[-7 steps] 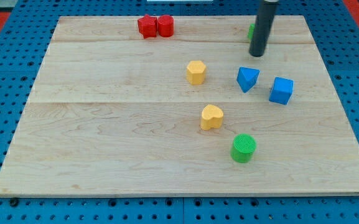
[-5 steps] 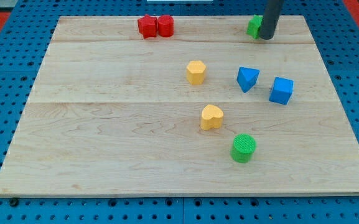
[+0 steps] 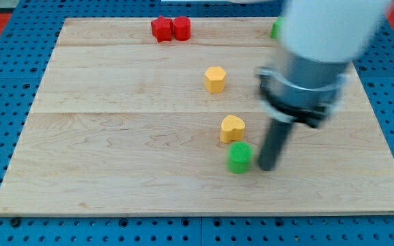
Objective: Push the green circle to the bottom of the green star
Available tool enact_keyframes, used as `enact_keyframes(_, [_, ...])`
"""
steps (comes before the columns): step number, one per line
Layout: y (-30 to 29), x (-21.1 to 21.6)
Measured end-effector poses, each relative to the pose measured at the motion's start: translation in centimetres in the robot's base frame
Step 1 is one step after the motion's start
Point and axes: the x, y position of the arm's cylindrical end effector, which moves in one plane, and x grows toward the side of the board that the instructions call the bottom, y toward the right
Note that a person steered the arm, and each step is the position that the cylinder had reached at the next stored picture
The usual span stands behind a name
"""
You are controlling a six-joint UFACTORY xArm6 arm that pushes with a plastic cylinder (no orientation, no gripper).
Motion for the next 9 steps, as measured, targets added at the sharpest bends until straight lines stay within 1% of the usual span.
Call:
enact_keyframes(1, [-8.9,-0.1])
enact_keyframes(2, [-11.1,1.6])
enact_keyframes(3, [-16.9,0.6])
enact_keyframes(4, [-19.8,-3.2])
enact_keyframes(5, [-18.0,-7.5])
enact_keyframes(6, [-14.0,-9.9])
enact_keyframes(7, [-12.5,-13.0])
enact_keyframes(8, [-10.3,-18.3])
enact_keyframes(9, [-6.3,-22.9])
